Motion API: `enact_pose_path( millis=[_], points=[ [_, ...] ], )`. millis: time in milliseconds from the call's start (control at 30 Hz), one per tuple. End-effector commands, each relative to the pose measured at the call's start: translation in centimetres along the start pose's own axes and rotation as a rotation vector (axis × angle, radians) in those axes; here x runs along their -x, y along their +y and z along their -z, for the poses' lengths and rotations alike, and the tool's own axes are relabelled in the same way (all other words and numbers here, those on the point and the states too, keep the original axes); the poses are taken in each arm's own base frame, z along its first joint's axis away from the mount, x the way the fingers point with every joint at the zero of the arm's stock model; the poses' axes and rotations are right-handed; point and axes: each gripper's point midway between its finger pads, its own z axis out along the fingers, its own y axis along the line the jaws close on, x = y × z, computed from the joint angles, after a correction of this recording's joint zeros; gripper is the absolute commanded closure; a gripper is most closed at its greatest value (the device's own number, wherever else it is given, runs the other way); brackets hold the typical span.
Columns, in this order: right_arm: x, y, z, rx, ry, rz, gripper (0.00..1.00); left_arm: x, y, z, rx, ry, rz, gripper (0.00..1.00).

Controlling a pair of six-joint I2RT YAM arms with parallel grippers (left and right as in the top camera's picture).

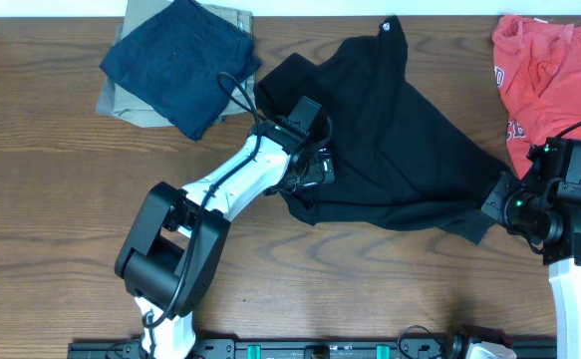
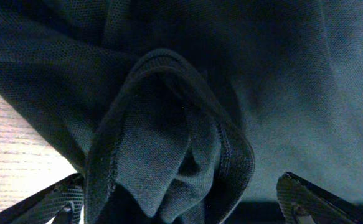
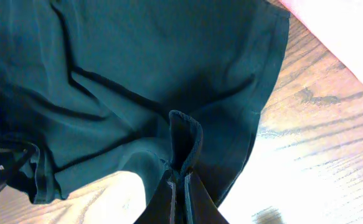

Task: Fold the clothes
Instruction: 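Grasp the black t-shirt's left hem corner with the left gripper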

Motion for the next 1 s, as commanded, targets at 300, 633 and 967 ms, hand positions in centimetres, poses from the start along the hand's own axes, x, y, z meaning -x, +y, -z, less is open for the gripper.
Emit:
enact_pose_path(
  millis=[300, 633, 967],
  points=[
    [0.4, 0.0, 0.1, 0.006, -0.011, 0.005, 0.98, -0.3, 0.0, -1.0, 0.028, 0.008, -0.012, 0.02],
    [0.2, -0.1, 0.1, 0.003, -0.005, 0.004, 0.98, -0.5, 0.8, -2.3, 0.067, 0.02, -0.01, 0.08],
    [0.2, -0.1, 0.1, 0.002, -0.003, 0.011, 0.98, 0.1, 1.4, -2.2, 0.105, -0.014, -0.011, 0.36]
  ],
)
